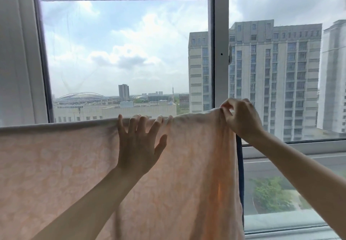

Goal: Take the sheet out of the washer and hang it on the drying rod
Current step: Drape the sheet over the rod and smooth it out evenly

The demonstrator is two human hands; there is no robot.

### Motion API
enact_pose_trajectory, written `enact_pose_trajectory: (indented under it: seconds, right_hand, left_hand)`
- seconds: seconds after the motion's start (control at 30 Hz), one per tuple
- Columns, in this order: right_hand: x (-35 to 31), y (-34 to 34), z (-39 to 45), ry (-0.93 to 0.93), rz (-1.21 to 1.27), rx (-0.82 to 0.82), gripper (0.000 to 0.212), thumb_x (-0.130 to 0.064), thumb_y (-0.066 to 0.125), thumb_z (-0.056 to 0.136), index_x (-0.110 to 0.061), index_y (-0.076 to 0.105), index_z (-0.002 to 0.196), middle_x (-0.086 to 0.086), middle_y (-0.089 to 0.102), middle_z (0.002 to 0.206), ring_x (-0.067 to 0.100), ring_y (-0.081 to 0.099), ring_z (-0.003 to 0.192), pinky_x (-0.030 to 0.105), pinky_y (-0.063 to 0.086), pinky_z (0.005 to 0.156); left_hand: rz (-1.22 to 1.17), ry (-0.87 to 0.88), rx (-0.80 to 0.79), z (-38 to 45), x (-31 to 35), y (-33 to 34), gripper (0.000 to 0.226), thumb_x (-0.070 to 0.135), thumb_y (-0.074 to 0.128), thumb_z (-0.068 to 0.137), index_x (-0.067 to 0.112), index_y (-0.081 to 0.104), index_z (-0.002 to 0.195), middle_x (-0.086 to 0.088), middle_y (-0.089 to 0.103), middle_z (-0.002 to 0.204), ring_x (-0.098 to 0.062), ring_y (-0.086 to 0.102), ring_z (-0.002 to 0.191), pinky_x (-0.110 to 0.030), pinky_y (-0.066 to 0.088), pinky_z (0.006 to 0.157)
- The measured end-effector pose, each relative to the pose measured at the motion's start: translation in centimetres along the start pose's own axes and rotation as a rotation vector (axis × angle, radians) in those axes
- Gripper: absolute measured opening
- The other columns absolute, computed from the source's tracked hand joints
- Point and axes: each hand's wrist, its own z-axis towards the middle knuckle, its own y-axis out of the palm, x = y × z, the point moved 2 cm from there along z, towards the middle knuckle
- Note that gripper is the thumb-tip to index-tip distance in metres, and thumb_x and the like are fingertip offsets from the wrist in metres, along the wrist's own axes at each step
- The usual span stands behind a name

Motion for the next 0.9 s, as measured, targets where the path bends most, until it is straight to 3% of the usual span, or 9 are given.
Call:
enact_pose_trajectory:
  seconds: [0.2,0.33,0.5,0.63,0.8,0.9]
  right_hand:
    - [-4.2,0.0,-1.4,-0.231,0.063,-0.128,0.022,-0.014,0.059,0.093,-0.012,0.065,0.114,0.002,0.068,0.113,0.014,0.055,0.111,0.026,0.044,0.093]
    - [-5.0,1.8,-1.8,-0.330,0.026,-0.153,0.019,-0.023,0.058,0.095,-0.016,0.066,0.111,0.001,0.070,0.106,0.015,0.060,0.100,0.036,0.054,0.088]
    - [-5.1,2.1,-1.7,-0.340,-0.029,-0.101,0.008,-0.016,0.061,0.093,-0.014,0.064,0.100,-0.001,0.064,0.100,0.018,0.057,0.095,0.041,0.053,0.085]
    - [-5.2,1.4,-1.1,-0.375,-0.030,-0.117,0.009,-0.003,0.061,0.091,-0.010,0.064,0.094,0.001,0.062,0.095,0.015,0.055,0.088,0.035,0.053,0.080]
    - [-2.8,-0.4,0.1,-0.135,0.137,-0.016,0.009,-0.001,0.058,0.092,-0.006,0.065,0.094,0.005,0.061,0.094,0.014,0.054,0.083,0.024,0.049,0.078]
    - [-2.1,0.0,-0.9,-0.199,0.075,-0.040,0.008,-0.004,0.056,0.094,-0.008,0.063,0.095,0.002,0.059,0.097,0.013,0.051,0.091,0.028,0.049,0.081]
  left_hand:
    - [-0.013,0.033,-0.038,0.7,2.4,0.0,0.055,0.054,0.033,0.095,0.015,0.055,0.128,-0.016,0.058,0.117,-0.040,0.054,0.109,-0.062,0.024,0.111]
    - [-0.020,0.079,-0.052,0.9,4.1,0.0,0.056,0.056,0.035,0.095,0.013,0.052,0.128,-0.017,0.057,0.121,-0.041,0.052,0.112,-0.059,0.033,0.105]
    - [-0.015,0.069,-0.017,1.0,4.0,0.5,0.052,0.053,0.038,0.095,0.015,0.052,0.128,-0.018,0.056,0.123,-0.040,0.052,0.113,-0.059,0.033,0.104]
    - [0.009,0.055,0.001,0.9,3.8,0.6,0.052,0.052,0.039,0.095,0.015,0.052,0.129,-0.019,0.055,0.122,-0.040,0.052,0.110,-0.059,0.034,0.102]
    - [0.033,0.082,0.035,0.7,3.8,0.2,0.054,0.049,0.040,0.096,0.015,0.050,0.137,-0.021,0.055,0.121,-0.042,0.051,0.109,-0.059,0.035,0.101]
    - [0.025,0.066,-0.008,0.8,4.3,0.2,0.055,0.050,0.039,0.095,0.016,0.050,0.136,-0.020,0.055,0.123,-0.042,0.050,0.111,-0.059,0.032,0.103]
